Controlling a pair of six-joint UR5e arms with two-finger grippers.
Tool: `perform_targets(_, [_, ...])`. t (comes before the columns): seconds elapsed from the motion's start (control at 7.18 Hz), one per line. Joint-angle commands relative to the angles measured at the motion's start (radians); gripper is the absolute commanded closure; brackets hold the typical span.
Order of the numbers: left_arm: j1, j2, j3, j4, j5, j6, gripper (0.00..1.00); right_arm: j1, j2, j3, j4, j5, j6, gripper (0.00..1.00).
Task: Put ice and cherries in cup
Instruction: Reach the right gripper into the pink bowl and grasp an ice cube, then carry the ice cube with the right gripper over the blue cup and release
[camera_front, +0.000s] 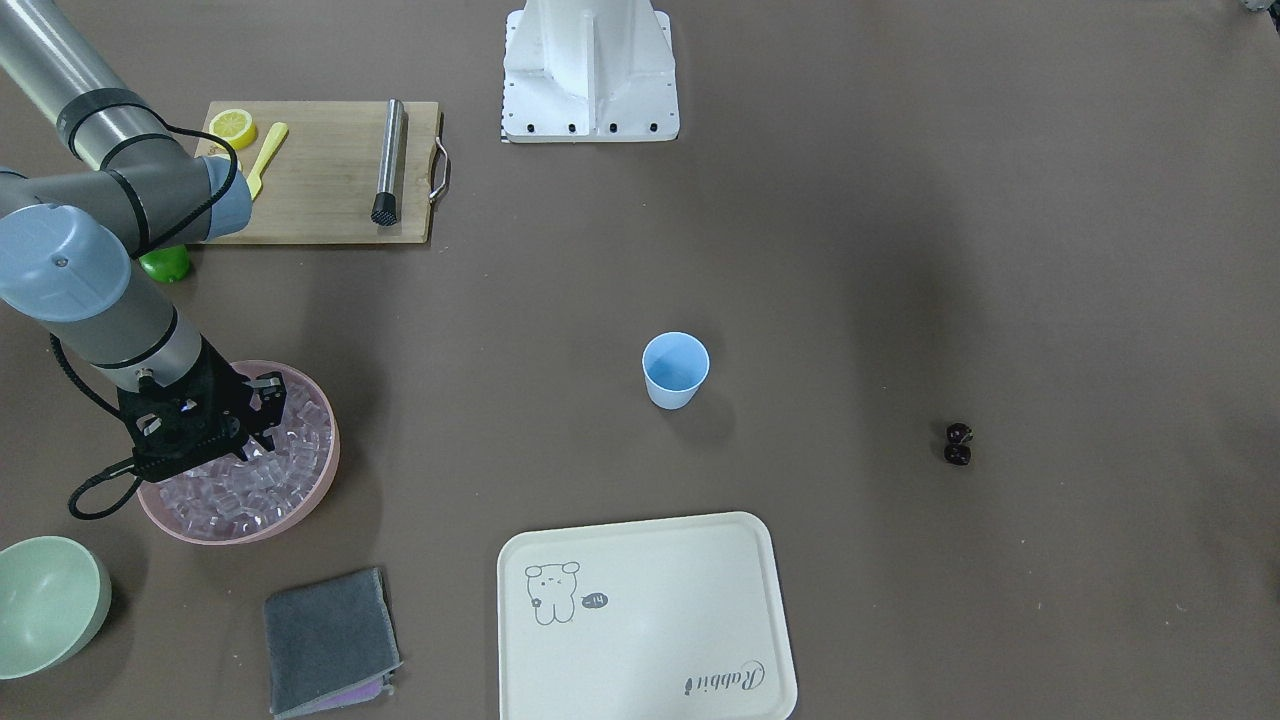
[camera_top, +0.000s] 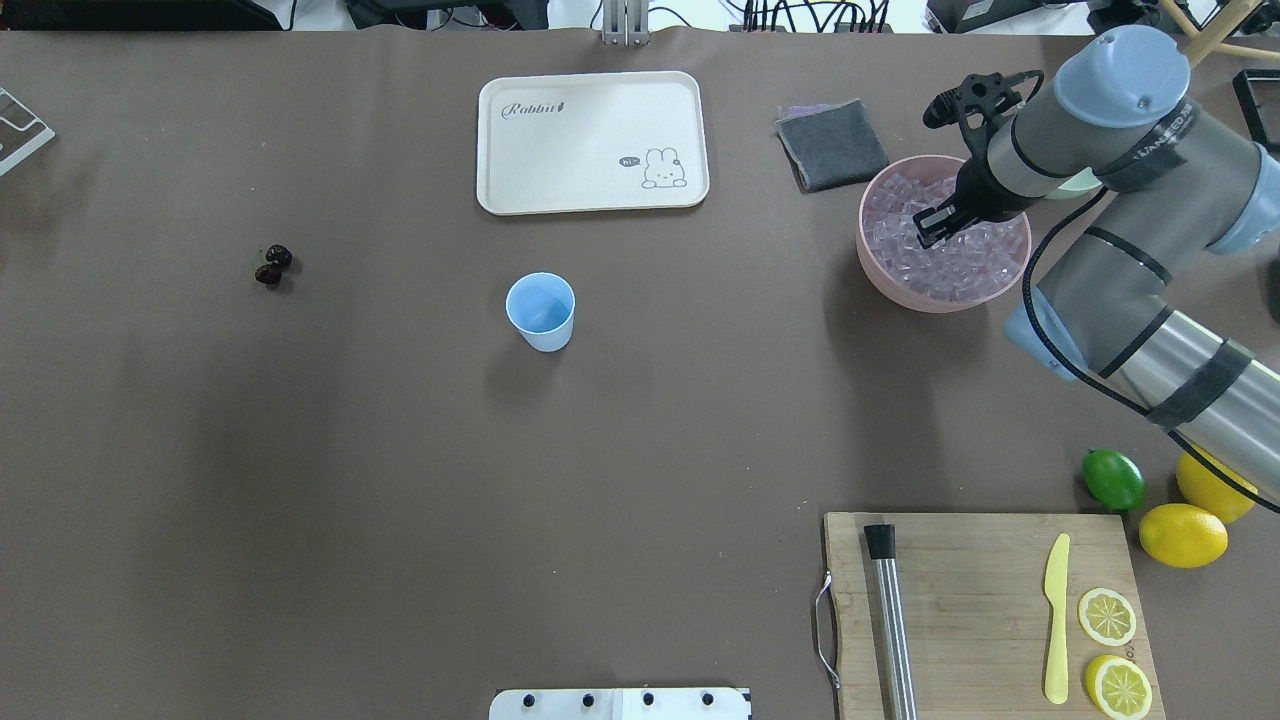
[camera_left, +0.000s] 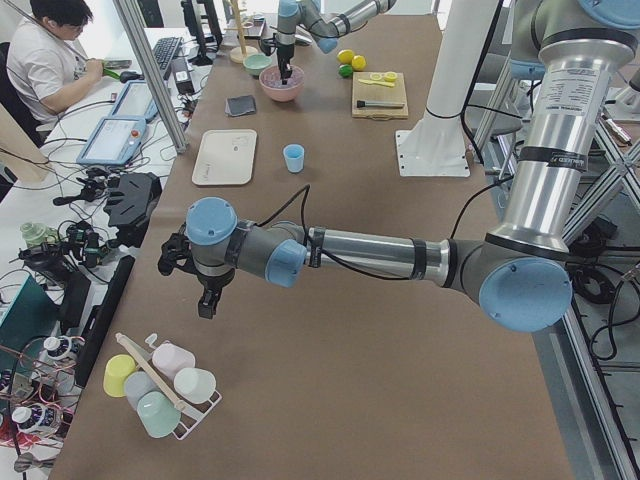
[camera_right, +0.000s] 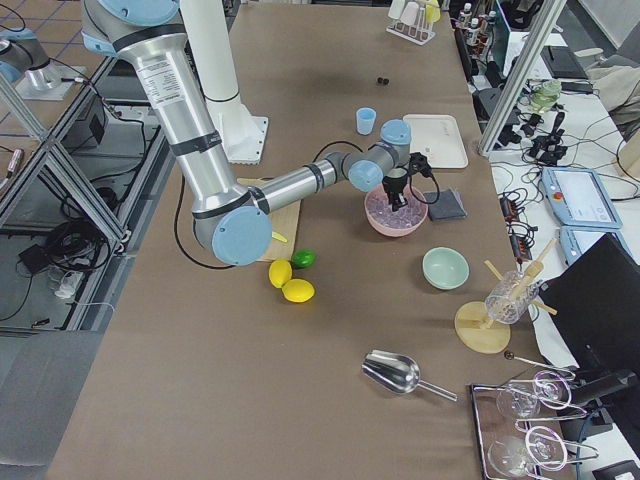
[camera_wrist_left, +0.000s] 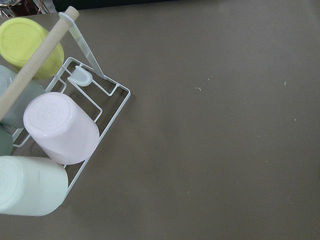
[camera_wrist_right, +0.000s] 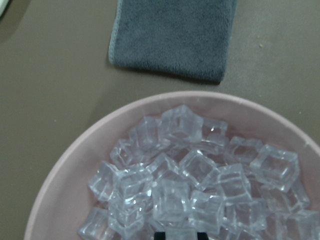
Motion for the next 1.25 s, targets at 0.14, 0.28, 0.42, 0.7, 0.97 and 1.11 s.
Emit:
perform_targets(0.14, [0.000, -0.001, -0.007, 0.000, 0.000, -0.002, 0.02, 0.039, 0.154, 0.021, -0.139, 0.099, 0.087, 1.00])
perform_targets(0.28, [0.000, -0.002, -0.001, 0.000, 0.000, -0.003, 0.03, -0.015, 0.232, 0.016, -0.183, 0.061, 0.111, 1.00])
perform_targets(0.42, [0.002, -0.007, 0.000, 0.000, 0.000, -0.003, 0.02, -0.058, 0.314, 0.004, -0.211, 0.021, 0.204, 1.00])
perform_targets(0.7, [0.002, -0.011, 0.000, -0.002, 0.000, -0.003, 0.02, -0.179, 0.453, -0.023, -0.248, -0.081, 0.349, 1.00])
perform_targets(0.97, [0.003, -0.014, -0.003, -0.002, 0.000, -0.003, 0.03, -0.332, 0.609, -0.143, -0.240, -0.235, 0.488, 1.00])
perform_targets(1.11, [0.009, -0.014, -0.004, -0.002, 0.000, -0.003, 0.02, -0.375, 0.624, -0.169, -0.233, -0.294, 0.498, 1.00])
